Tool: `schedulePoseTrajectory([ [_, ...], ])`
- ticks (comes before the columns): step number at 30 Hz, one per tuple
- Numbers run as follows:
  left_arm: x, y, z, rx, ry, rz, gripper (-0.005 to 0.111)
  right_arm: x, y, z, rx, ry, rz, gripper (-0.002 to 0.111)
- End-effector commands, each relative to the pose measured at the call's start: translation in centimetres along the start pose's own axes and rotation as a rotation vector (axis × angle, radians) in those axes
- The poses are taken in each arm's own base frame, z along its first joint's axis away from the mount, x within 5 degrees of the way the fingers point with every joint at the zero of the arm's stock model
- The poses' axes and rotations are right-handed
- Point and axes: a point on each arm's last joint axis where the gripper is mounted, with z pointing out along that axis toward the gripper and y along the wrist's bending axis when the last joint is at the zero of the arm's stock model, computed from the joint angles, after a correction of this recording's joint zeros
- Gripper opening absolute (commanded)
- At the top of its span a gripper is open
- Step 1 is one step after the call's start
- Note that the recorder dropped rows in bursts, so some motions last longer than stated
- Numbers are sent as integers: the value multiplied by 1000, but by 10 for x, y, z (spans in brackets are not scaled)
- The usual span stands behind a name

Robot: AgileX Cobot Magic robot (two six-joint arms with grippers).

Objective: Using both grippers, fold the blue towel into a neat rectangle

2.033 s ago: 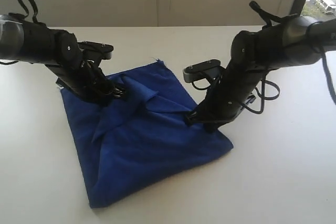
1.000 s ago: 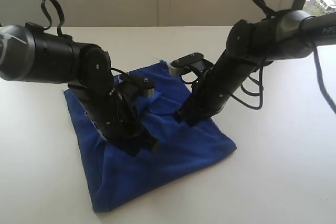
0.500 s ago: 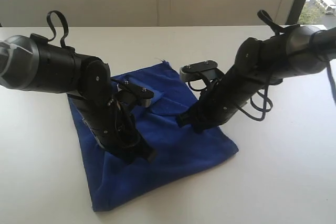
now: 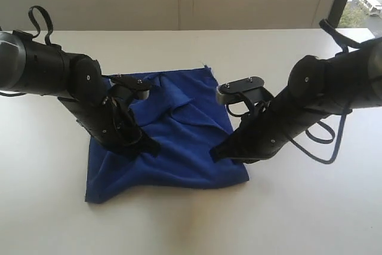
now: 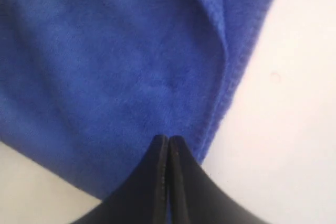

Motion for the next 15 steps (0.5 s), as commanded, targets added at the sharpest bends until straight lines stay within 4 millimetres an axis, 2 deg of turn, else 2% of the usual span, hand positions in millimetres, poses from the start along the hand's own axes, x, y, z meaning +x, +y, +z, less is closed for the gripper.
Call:
schedulePoseTrajectory([
  [1,13,6,13,-15,95,30,0,-2,12,-9,-5,-53,-12,0],
  [4,16,3,6,16,134,48,0,-8,15,-20,-1,-114,-14,0],
  [8,12,-10,-17,66,81,54,0,-10,15,-25,7,-145,-18,0],
  [11,12,-23,-29,83,58,91,0,-8,13,-16,9,-116,-23,0],
  [15,19,-33,-25,90,75,119,0,-3,9,2,12,-57,-38,0],
])
